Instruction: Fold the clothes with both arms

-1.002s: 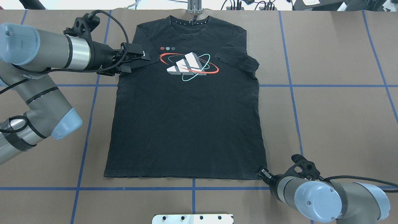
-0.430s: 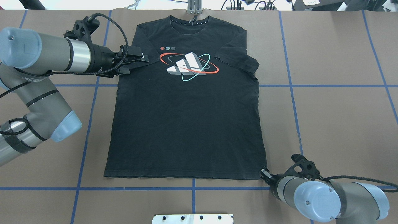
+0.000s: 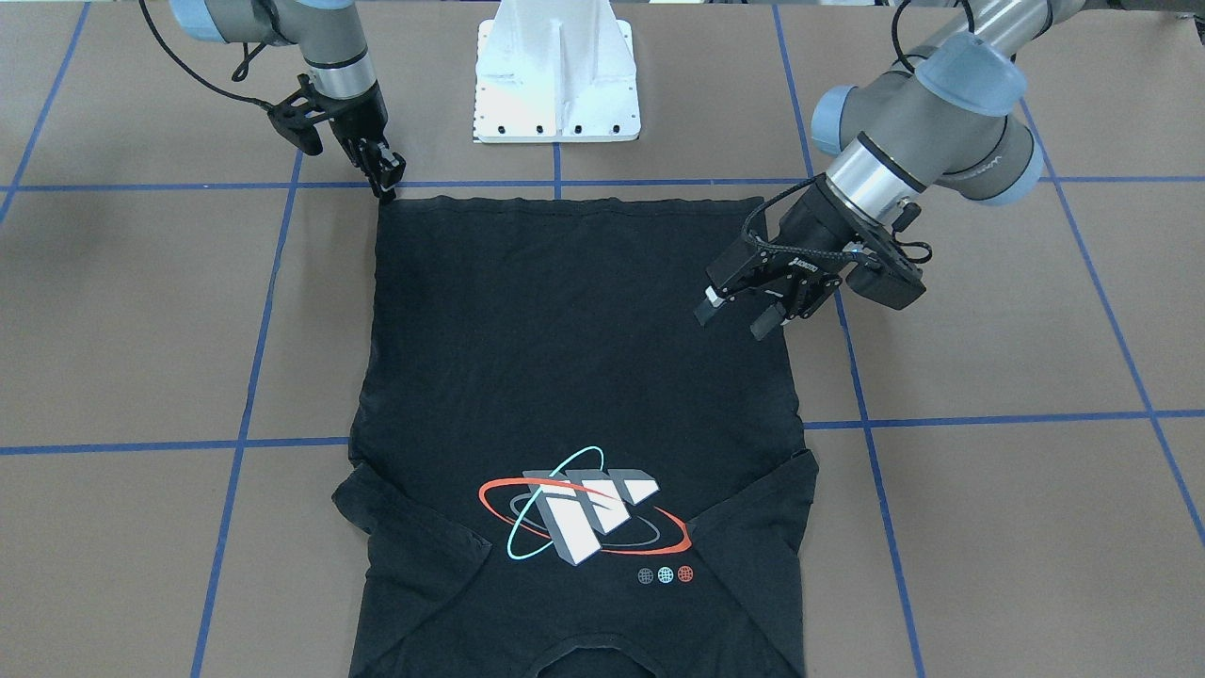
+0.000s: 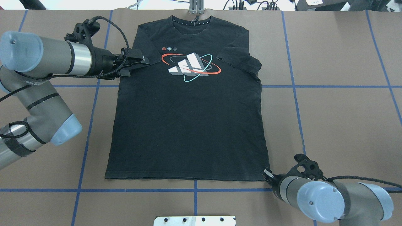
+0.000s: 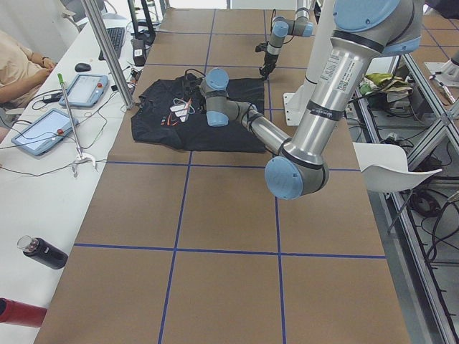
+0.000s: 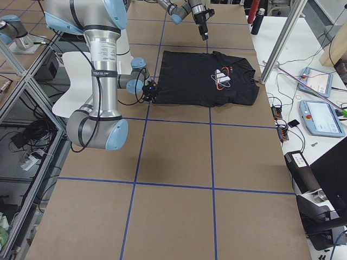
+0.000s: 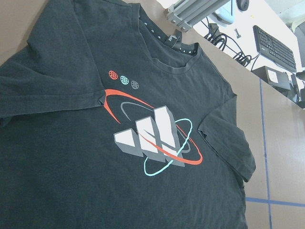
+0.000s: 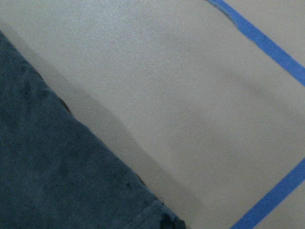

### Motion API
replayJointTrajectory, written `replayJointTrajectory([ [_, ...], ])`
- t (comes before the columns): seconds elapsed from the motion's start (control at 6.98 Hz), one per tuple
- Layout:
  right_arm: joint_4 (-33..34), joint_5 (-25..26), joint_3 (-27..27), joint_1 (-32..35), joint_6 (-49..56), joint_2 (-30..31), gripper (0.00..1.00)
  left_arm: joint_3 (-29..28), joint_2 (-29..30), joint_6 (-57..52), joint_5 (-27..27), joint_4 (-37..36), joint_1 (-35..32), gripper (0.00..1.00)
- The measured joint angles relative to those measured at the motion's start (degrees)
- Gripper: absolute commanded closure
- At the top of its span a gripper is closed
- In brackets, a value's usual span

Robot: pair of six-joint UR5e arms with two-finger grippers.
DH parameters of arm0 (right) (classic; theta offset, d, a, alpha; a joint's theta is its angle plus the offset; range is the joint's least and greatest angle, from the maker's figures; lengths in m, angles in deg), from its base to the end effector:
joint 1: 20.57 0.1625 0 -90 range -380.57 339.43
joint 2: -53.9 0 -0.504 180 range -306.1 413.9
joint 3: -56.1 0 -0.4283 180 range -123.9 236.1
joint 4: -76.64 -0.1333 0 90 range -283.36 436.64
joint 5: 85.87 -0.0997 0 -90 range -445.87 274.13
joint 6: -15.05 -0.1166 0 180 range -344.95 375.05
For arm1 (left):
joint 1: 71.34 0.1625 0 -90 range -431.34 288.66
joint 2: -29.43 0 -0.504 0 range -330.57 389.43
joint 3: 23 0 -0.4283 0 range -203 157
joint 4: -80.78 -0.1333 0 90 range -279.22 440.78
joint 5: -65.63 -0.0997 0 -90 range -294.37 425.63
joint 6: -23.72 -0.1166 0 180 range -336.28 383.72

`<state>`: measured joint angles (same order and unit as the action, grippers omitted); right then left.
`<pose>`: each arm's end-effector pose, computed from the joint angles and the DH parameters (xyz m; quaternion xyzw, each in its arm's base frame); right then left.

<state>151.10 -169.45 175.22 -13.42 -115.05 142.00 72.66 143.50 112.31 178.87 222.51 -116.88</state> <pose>-0.5141 -0.2120 0.4528 -0.0626 -0.3930 0.3878 0.8314 0.4268 -0.5595 0.3276 0.1146 0.6470 -0.1570 0.7373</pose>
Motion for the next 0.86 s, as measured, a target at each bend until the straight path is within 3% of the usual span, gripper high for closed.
replayJointTrajectory([
  [0.57, 0.15, -0.12, 1.76, 1.41, 0.02, 0.14, 1.00, 1.64, -1.08, 0.65, -0.18, 0.08, 0.32, 0.01],
  [0.86, 0.21, -0.45, 3.24, 0.92, -0.04, 0.77, 1.00, 8.66, -8.43, 2.03, -0.85, -0.10, 2.60, 0.01],
])
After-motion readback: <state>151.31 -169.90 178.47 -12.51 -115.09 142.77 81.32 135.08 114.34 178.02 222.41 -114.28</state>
